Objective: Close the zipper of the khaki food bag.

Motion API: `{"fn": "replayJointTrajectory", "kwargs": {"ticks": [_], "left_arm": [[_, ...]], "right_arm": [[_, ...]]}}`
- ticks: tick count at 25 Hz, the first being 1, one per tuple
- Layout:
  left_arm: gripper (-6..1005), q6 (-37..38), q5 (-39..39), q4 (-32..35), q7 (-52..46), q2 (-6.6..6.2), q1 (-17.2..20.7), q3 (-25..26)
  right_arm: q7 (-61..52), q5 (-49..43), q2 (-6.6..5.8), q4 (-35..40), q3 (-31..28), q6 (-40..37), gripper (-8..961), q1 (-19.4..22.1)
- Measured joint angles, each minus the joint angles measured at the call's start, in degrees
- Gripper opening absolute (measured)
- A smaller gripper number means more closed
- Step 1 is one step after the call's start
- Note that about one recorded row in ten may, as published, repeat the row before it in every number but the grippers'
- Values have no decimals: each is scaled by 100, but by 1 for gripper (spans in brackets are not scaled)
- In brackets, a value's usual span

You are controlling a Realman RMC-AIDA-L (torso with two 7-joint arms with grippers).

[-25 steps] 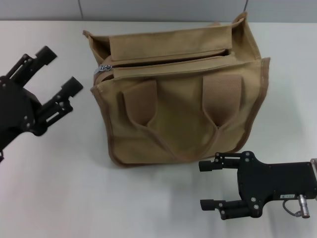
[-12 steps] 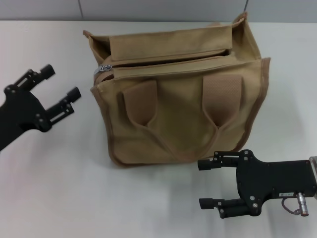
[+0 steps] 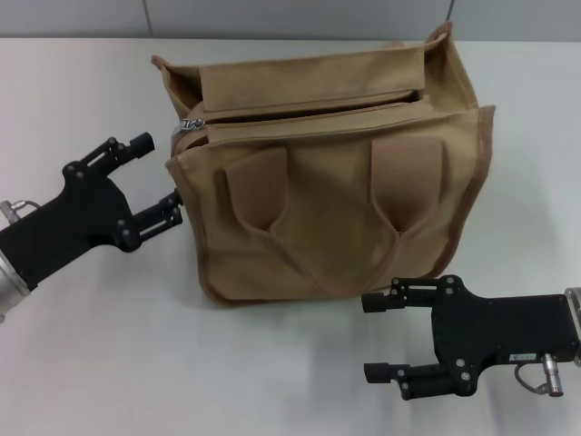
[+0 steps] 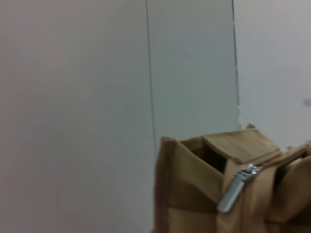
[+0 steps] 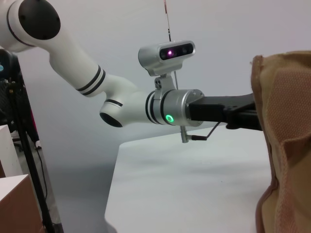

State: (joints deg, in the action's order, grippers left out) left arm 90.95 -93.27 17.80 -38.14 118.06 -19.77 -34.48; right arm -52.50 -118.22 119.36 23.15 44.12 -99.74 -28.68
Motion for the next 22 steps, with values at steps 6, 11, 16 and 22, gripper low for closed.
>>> {"fn": "replayJointTrajectory", "kwargs": {"ticks": [6,11,16,22], "left_arm": [[799,-125,213,-216,716,70,-45,553],[799,-107,410,-349,952,72,-66,640],[799,-81,552,-552,1239,71,-85,625],[798,-6,521,-671,1396,70,-149,609]], "right_arm": [[3,16,0,-32,0,0,746,-14],[1,28,0,-33,0,0,746,-35],[-12,33,0,-55,0,-1,748,-58],[-26,36,0,-62,0,-2,748,-86]]}}
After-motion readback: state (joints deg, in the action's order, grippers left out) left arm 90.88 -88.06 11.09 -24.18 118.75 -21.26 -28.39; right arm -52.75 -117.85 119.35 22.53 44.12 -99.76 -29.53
